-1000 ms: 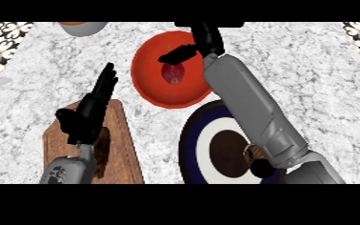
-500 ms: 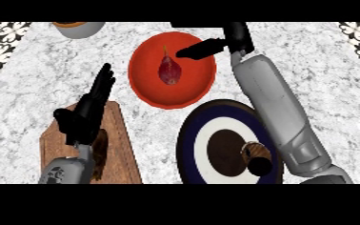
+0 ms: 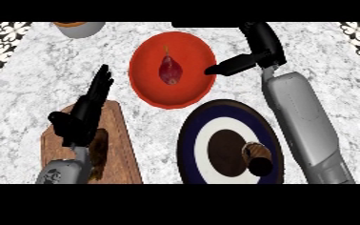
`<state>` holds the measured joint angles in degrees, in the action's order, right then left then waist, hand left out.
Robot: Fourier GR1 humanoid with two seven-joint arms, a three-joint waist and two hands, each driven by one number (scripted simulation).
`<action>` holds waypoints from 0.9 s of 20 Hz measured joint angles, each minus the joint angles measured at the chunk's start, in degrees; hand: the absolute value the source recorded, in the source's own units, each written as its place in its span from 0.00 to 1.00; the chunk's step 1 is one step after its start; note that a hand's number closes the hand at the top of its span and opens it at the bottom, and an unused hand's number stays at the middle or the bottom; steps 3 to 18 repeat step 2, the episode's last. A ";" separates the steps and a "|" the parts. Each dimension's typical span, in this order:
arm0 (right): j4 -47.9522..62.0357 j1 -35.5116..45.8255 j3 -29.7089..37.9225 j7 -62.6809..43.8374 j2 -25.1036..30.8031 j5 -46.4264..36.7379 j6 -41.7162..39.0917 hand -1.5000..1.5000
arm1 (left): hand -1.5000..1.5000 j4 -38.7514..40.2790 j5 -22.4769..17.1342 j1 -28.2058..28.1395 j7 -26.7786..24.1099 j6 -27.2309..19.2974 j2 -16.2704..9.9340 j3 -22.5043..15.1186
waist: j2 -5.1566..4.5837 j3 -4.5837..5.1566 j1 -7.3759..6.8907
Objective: Pick the pear from the plate and place it in the bowl
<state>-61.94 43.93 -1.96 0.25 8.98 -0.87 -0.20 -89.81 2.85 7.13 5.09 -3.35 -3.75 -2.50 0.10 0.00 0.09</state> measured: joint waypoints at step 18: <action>-1.00 -2.50 0.05 1.59 0.32 -0.04 -1.39 0.00 | 0.50 0.16 0.26 0.24 0.32 -0.27 0.44 -0.15 | -0.03 0.01 -0.05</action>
